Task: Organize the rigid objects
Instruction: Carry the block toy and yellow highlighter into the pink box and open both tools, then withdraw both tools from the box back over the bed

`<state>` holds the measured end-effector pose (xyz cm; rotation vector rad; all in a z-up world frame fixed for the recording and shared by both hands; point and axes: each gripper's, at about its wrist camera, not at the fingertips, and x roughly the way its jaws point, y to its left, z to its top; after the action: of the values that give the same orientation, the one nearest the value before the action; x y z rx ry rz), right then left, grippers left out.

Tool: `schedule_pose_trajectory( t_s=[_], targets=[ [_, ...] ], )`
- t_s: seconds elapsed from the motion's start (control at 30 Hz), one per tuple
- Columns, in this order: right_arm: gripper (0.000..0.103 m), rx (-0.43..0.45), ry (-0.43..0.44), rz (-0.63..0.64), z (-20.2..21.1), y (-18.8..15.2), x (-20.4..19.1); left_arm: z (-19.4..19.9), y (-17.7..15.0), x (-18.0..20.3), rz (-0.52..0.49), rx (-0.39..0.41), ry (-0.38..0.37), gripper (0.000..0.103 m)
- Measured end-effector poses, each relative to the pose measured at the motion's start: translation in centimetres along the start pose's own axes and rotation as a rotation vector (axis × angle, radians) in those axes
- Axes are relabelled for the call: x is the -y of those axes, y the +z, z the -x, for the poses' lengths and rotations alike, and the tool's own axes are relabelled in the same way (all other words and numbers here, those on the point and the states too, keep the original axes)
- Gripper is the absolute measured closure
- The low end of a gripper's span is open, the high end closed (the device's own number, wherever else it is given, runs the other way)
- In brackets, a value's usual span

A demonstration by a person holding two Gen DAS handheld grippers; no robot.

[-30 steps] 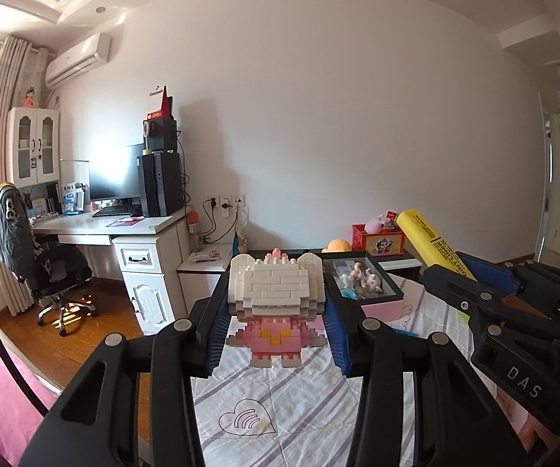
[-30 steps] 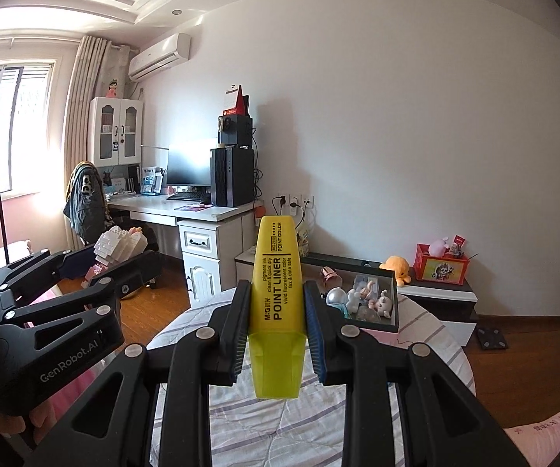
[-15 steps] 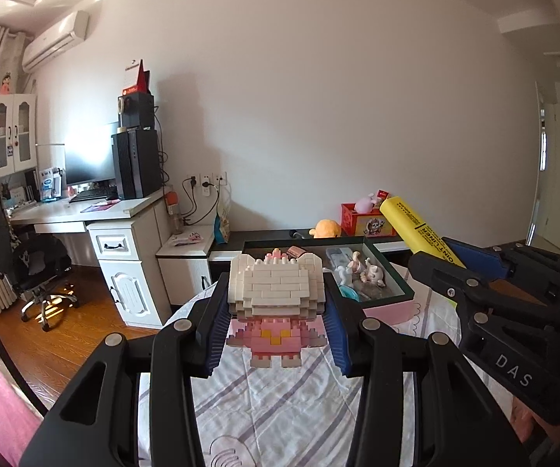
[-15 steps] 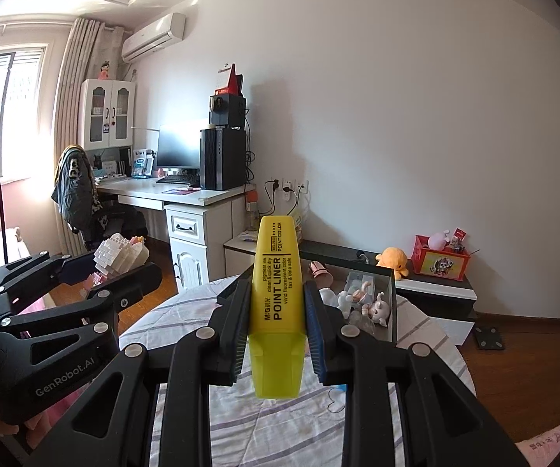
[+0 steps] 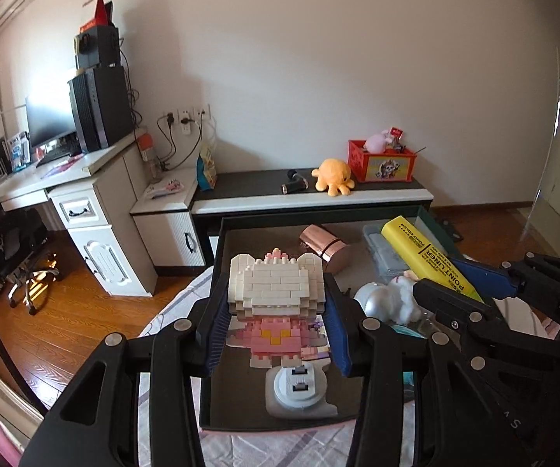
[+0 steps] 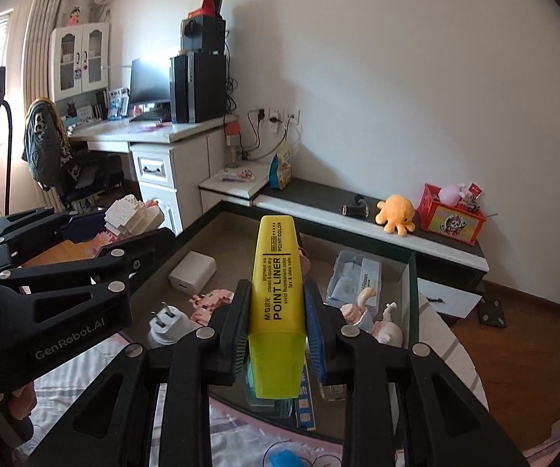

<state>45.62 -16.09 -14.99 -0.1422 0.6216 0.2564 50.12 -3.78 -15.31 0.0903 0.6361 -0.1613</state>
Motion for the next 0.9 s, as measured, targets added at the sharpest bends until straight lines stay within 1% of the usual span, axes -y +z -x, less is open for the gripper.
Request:
schedule_pose_trajectory(
  t_s=[0.07,0.1,0.2,0.3,0.33,0.37,0.4,0.43,0.47,0.5,0.53,0.57,0.6,0.67,0.7,0.73,0.77,0.9],
  targets=[
    [0.076,-0.038,0.011,-0.002,-2.0,0.1,0.3,-1.9,-0.2,-0.1,-0.008,-0.028,0.017,0.059],
    [0.076,-0.072,0.015,-0.004,-3.1,0.0,0.4,-2.7,-0.4,-0.1,-0.007,-0.049,0.018,0.059],
    [0.076,-0.112,0.017,-0.011,-5.2,-0.5,0.3,-4.4,-1.1,-0.3,0.0,-0.082,0.032,0.059],
    [0.076,-0.125,0.026,-0.027,-6.2,-0.6,0.3,-5.1,-1.5,-0.5,0.012,-0.095,0.035,0.058],
    [0.075,-0.121,0.027,-0.031,-6.3,-0.6,0.4,-5.1,-1.5,-0.7,0.017,-0.09,0.04,0.053],
    [0.075,-0.118,0.032,-0.032,-6.2,-0.6,0.2,-5.1,-1.5,-0.7,0.02,-0.087,0.052,0.044],
    [0.075,-0.115,0.043,-0.033,-6.1,-0.5,0.1,-4.7,-1.5,-0.9,0.03,-0.079,0.069,0.039],
    [0.074,-0.114,0.037,-0.037,-6.0,-0.5,0.0,-4.3,-1.5,-1.2,0.038,-0.07,0.084,0.029],
    [0.074,-0.112,0.042,-0.045,-5.8,-0.3,0.0,-3.8,-1.6,-1.4,0.047,-0.056,0.09,0.023],
    [0.073,-0.109,0.059,-0.056,-5.5,-0.1,0.1,-3.0,-1.6,-1.6,0.053,-0.043,0.094,0.022],
    [0.068,-0.104,0.068,-0.066,-5.2,-0.1,0.3,-2.3,-1.7,-1.8,0.057,-0.03,0.098,0.02],
    [0.058,-0.096,0.063,-0.073,-4.6,-0.1,0.4,-1.5,-1.7,-1.9,0.058,-0.018,0.1,0.016],
    [0.054,-0.088,0.05,-0.074,-3.9,0.1,0.2,-0.6,-1.7,-2.2,0.063,-0.005,0.102,0.013],
    [0.04,-0.063,0.04,-0.072,-2.1,0.0,0.0,1.6,-2.1,-2.6,0.077,0.031,0.108,0.005],
    [0.036,-0.052,0.041,-0.075,-1.2,0.0,-0.2,2.8,-2.3,-2.8,0.081,0.051,0.109,0.003],
    [0.026,-0.04,0.04,-0.079,-0.3,0.0,-0.3,4.2,-2.6,-2.9,0.083,0.072,0.112,0.001],
    [0.02,-0.021,0.038,-0.078,1.2,-0.2,-0.6,5.6,-2.8,-2.8,0.08,0.09,0.116,0.0],
    [0.02,0.063,0.034,-0.081,6.6,-0.7,-1.9,11.9,-4.3,-1.9,0.042,0.188,0.13,0.0]
  ],
)
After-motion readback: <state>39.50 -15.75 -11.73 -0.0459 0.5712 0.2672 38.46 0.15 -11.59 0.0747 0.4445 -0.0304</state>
